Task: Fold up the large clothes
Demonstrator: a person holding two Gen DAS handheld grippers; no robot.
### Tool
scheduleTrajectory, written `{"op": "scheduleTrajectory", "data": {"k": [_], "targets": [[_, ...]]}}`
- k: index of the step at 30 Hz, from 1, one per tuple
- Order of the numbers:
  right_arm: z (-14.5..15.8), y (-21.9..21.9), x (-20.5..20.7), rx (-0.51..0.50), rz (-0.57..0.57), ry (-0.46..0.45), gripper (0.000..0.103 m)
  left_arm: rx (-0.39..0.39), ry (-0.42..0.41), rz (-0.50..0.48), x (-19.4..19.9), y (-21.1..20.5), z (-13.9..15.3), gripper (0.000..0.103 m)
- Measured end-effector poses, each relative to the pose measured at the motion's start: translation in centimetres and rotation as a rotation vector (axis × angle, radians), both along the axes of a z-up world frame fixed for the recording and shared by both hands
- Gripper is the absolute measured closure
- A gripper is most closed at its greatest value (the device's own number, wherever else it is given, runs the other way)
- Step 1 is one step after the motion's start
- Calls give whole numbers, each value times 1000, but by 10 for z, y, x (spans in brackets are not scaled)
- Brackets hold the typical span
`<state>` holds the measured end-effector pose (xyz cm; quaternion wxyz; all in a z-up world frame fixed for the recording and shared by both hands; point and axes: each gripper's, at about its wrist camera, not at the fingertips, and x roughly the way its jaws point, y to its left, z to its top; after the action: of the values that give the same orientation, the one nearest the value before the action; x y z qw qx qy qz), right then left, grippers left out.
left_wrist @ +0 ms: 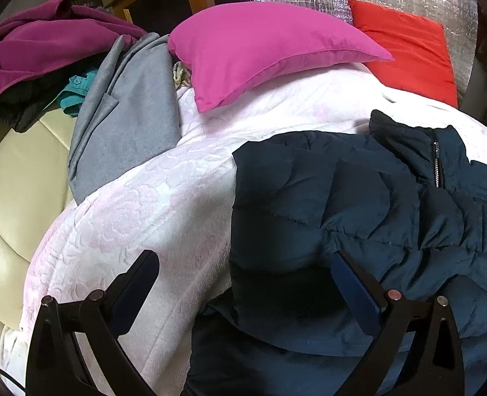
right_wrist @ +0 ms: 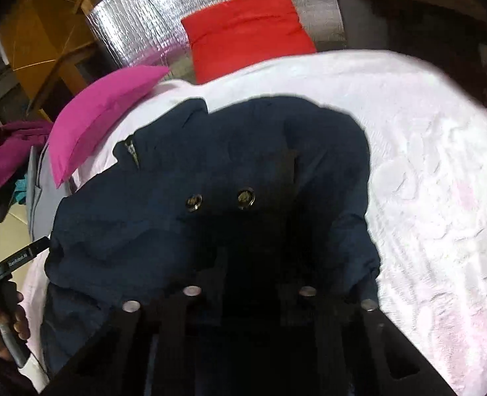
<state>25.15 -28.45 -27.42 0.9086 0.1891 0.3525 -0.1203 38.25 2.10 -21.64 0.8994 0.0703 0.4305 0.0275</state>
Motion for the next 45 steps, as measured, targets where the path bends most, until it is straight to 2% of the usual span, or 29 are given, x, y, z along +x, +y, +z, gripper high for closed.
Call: {"op": "scheduleTrajectory", "data": {"k": [3,10,14,23,30,32,35,40,43,45], "targets": [[-6,5,6,-51,4,35,82,-9,5,0,1,0,-1,0],[1,2,0,-1,13,28,77,-14,-5,-1,1,1,1,0],[10,3,-22,-2,18,-7,56,-14,-13,-4,-1,0,2,0],[30,-6,-91,-9,-7,-82,55,-31,-79,-37,-18,-2,14,0],[42,-9,-146,-26,-15,-70,55,-29,-115,-80,-62,2,21,0],[44,-10,-163,-23,-17,-73,47,-15,-101,-97,-80,10,19,0],[47,-9,-192,-9,-3,-80,43,49,-78,-127,-114,34,14,0],[38,2,-220,19,35,-69,40,287,-83,-106,-166,82,15,0],[23,10,-231,53,60,-49,39,321,-56,-109,-191,107,15,0],[15,16,-232,75,79,-35,39,294,-17,-119,-208,123,13,0]]}}
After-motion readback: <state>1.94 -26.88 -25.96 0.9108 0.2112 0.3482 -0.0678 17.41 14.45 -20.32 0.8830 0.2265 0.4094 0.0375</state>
